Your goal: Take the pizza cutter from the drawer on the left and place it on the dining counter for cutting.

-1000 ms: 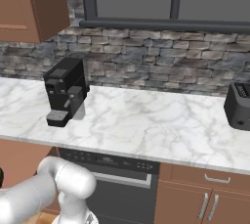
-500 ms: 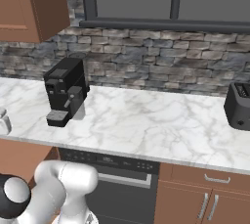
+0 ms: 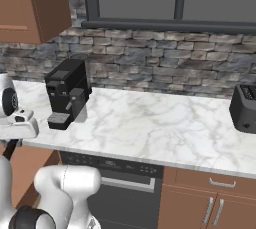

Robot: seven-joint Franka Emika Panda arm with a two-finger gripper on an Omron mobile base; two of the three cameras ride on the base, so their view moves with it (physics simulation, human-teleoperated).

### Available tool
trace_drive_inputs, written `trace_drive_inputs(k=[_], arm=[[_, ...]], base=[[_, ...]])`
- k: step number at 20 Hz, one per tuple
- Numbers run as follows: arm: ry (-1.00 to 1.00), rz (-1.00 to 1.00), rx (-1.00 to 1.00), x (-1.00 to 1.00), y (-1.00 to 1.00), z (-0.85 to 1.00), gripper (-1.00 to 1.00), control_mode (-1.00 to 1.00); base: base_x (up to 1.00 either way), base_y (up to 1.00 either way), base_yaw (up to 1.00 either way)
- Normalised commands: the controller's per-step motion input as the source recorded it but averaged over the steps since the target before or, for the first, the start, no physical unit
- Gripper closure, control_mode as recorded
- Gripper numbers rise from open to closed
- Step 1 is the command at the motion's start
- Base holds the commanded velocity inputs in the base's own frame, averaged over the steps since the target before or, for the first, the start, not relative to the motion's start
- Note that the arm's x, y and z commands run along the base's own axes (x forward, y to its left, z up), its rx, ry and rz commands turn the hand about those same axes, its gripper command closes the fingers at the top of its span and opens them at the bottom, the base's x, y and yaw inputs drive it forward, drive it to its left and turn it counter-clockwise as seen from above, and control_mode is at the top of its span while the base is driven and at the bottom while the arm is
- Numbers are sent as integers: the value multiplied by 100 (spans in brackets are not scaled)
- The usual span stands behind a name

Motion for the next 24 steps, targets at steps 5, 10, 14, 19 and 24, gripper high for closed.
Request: trace_drive_inputs(k=[5,10,14,19,24], arm=[[-3,-12,-7,0,-100,13,100,-100],[0,-11,-4,0,-100,20,100,-100],[0,-8,0,0,-100,24,100,-100],[0,-10,0,2,-94,36,100,-100],[0,-5,2,9,-60,44,100,-100]], base=[[0,0,0],[0,0,0],[0,0,0],[0,0,0],[0,0,0]])
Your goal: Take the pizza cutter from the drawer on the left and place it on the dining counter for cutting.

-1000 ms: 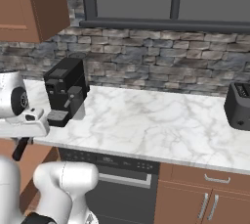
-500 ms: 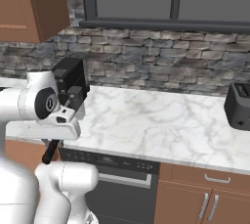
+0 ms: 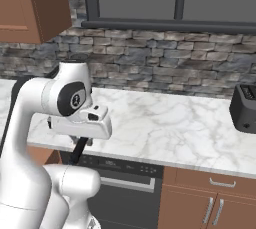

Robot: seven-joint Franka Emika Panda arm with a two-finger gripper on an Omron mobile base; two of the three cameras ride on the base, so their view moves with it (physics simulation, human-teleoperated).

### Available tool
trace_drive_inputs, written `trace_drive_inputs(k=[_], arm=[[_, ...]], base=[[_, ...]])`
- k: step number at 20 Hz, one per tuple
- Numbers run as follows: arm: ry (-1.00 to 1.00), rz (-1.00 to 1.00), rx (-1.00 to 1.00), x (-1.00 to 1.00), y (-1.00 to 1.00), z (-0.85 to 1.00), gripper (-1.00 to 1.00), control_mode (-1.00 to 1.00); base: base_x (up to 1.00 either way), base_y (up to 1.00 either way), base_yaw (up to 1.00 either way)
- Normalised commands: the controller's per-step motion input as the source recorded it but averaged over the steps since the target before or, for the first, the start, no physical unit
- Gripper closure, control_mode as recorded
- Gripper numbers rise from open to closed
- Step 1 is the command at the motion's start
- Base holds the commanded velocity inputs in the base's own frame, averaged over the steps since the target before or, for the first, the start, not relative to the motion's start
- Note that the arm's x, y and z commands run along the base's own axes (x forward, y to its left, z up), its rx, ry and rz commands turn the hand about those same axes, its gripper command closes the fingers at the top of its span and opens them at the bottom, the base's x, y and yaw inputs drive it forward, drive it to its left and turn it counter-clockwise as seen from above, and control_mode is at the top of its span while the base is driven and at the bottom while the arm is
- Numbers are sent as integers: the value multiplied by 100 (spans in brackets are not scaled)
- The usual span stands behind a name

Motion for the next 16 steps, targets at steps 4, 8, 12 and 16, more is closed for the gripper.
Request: trace_drive_inputs(k=[4,8,12,16], arm=[[0,-2,1,0,-2,32,100,-100],[0,-4,0,0,1,12,100,-100],[0,-2,0,-10,3,0,100,-100],[0,0,0,-5,0,0,100,-100]], base=[[0,0,0],[0,0,0],[0,0,0],[0,0,0]])
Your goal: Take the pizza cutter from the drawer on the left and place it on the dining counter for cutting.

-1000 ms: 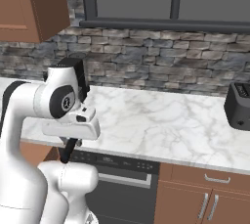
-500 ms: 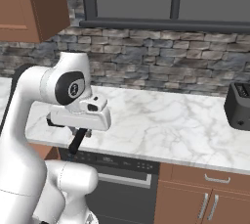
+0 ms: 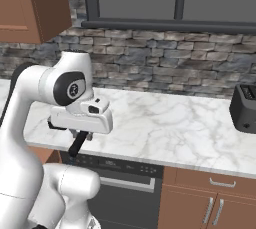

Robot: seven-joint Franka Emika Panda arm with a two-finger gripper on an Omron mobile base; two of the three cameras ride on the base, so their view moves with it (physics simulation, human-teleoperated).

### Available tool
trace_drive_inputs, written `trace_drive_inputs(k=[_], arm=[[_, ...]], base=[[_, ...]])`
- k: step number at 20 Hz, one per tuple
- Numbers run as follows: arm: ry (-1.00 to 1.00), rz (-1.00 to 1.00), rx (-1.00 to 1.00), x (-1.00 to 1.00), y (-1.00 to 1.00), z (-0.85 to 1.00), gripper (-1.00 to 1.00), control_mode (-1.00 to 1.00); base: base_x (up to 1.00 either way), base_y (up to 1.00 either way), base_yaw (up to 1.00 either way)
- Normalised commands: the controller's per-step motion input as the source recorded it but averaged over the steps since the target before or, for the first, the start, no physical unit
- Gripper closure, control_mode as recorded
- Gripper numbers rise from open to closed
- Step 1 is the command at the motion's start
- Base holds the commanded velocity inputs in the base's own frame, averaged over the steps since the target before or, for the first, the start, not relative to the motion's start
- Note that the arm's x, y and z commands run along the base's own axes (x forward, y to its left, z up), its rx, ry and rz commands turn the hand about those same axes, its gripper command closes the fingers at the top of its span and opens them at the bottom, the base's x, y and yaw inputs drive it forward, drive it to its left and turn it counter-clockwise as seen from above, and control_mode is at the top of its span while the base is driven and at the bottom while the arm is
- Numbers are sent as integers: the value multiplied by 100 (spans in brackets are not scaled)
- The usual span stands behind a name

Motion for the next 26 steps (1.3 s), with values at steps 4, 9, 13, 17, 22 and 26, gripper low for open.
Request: trace_drive_inputs(k=[4,9,13,17,22,26], arm=[[0,0,0,0,1,0,100,-100],[0,0,0,0,0,0,100,100],[0,0,0,0,0,0,100,100],[0,0,0,0,0,0,100,100],[0,0,0,0,0,0,100,100],[0,0,0,0,0,0,100,100]], base=[[0,0,0],[0,0,0],[-3,-40,-17],[-31,-98,-43],[-4,-60,-68],[0,-23,-84]])
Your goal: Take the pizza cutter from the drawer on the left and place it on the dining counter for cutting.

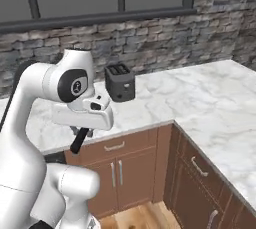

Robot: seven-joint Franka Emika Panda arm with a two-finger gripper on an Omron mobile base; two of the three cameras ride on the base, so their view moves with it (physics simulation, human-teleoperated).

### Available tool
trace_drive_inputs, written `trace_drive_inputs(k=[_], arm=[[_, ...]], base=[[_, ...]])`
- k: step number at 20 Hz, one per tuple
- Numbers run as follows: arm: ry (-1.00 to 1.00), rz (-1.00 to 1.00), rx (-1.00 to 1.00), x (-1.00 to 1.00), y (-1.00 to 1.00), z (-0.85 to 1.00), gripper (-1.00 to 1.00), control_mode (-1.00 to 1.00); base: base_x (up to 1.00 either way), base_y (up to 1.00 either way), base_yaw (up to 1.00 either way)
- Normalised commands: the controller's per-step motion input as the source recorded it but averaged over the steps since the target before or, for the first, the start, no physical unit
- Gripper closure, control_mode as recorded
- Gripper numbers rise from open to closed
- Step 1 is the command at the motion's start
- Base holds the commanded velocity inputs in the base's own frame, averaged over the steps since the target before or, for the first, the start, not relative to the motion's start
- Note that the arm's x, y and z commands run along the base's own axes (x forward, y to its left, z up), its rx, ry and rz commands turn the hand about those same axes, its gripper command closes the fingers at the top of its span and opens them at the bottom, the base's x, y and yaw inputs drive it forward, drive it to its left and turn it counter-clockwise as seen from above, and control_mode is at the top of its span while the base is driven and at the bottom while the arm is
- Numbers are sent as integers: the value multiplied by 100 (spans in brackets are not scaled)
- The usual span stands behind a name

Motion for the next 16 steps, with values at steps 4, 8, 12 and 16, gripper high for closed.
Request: trace_drive_inputs(k=[4,8,12,16], arm=[[0,0,0,0,0,0,100,100],[0,0,0,0,0,0,100,100],[0,0,0,0,0,0,100,100],[0,0,0,0,0,0,100,100]], base=[[0,2,-100],[0,4,-100],[0,5,-100],[19,1,-80]])
